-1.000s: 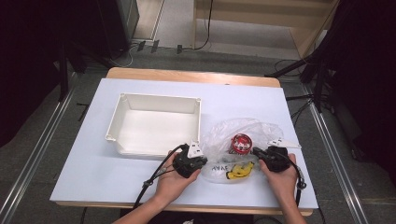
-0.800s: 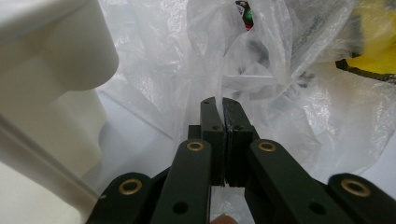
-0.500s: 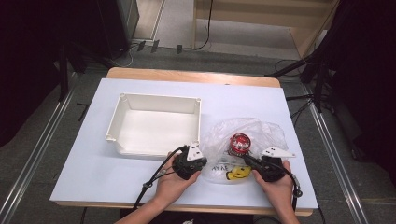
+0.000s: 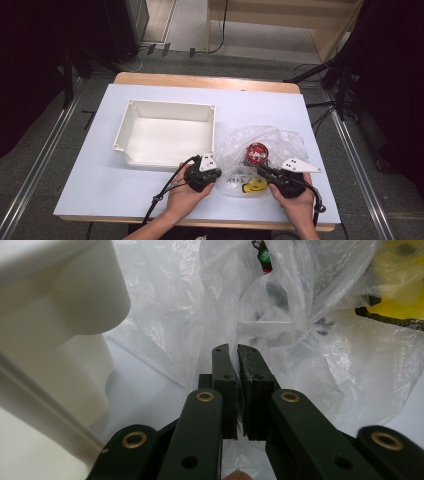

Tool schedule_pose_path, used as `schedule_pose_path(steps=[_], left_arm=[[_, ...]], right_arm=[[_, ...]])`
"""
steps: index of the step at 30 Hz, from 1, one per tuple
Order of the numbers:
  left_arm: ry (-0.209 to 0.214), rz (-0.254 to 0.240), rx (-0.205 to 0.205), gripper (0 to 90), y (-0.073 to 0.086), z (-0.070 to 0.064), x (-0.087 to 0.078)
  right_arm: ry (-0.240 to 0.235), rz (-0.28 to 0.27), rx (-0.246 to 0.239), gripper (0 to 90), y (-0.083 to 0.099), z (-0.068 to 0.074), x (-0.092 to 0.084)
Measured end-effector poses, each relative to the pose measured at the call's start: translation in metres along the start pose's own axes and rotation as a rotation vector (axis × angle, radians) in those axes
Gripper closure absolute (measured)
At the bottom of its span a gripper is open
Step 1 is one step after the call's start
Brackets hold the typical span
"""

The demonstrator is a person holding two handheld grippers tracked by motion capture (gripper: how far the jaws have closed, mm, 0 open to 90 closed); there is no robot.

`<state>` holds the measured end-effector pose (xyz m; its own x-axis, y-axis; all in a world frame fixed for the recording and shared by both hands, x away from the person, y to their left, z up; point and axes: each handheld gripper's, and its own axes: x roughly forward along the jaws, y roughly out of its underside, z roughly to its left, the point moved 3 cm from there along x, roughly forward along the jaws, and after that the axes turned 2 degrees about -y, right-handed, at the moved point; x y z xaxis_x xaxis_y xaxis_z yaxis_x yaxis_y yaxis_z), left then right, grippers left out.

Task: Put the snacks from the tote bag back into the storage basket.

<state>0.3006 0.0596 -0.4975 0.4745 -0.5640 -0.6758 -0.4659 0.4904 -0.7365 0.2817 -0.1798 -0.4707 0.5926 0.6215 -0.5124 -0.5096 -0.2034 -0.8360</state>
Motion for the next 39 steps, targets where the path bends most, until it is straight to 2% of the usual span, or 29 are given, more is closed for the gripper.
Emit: schedule_pose_path(steps=[3,6,8,9,12,14,17,20,21,25,29,33,36,39], left_arm=[[-0.001,0.001,0.001,87.6,0.000,0.000,0.000],[-0.001,-0.001,0.002,87.6,0.000,0.000,0.000],[-0.001,0.001,0.001,87.5,0.000,0.000,0.000],[0.000,0.000,0.001,87.5,0.000,0.000,0.000],[0.001,-0.002,-0.001,87.5,0.000,0.000,0.000],[0.001,-0.003,-0.003,87.4,0.000,0.000,0.000],[0.001,-0.003,-0.003,87.2,0.000,0.000,0.000],[-0.001,-0.002,0.000,87.0,0.000,0.000,0.000],[-0.002,-0.001,0.000,87.0,0.000,0.000,0.000],[-0.001,0.000,0.000,86.9,0.000,0.000,0.000],[0.000,0.000,-0.001,86.8,0.000,0.000,0.000],[-0.001,-0.001,0.000,86.8,0.000,0.000,0.000],[-0.002,-0.001,0.001,86.8,0.000,0.000,0.000],[-0.002,-0.001,0.001,86.8,0.000,0.000,0.000]], right_arm=[[0.005,0.027,-0.040,84.1,0.000,0.012,0.013],[0.034,0.091,-0.061,87.8,0.007,0.015,0.028],[0.034,0.159,-0.038,88.9,0.014,0.013,0.039],[0.031,0.175,-0.034,89.1,0.016,0.012,0.042],[-0.001,0.165,-0.006,85.9,0.015,0.009,0.039],[-0.017,0.131,-0.002,84.4,0.011,0.009,0.032],[-0.008,0.072,0.000,80.6,0.004,0.007,0.017],[0.051,0.020,0.007,75.4,0.000,0.001,0.004],[0.056,0.007,0.013,74.6,-0.001,-0.001,0.002],[0.101,-0.013,0.031,68.7,-0.002,-0.009,-0.003],[0.151,-0.021,0.049,55.7,-0.002,-0.015,-0.003],[0.140,0.014,0.047,44.0,0.001,-0.018,0.007],[0.164,0.009,0.048,38.5,0.000,-0.019,0.014],[0.153,-0.010,0.053,35.6,-0.003,-0.019,0.017]])
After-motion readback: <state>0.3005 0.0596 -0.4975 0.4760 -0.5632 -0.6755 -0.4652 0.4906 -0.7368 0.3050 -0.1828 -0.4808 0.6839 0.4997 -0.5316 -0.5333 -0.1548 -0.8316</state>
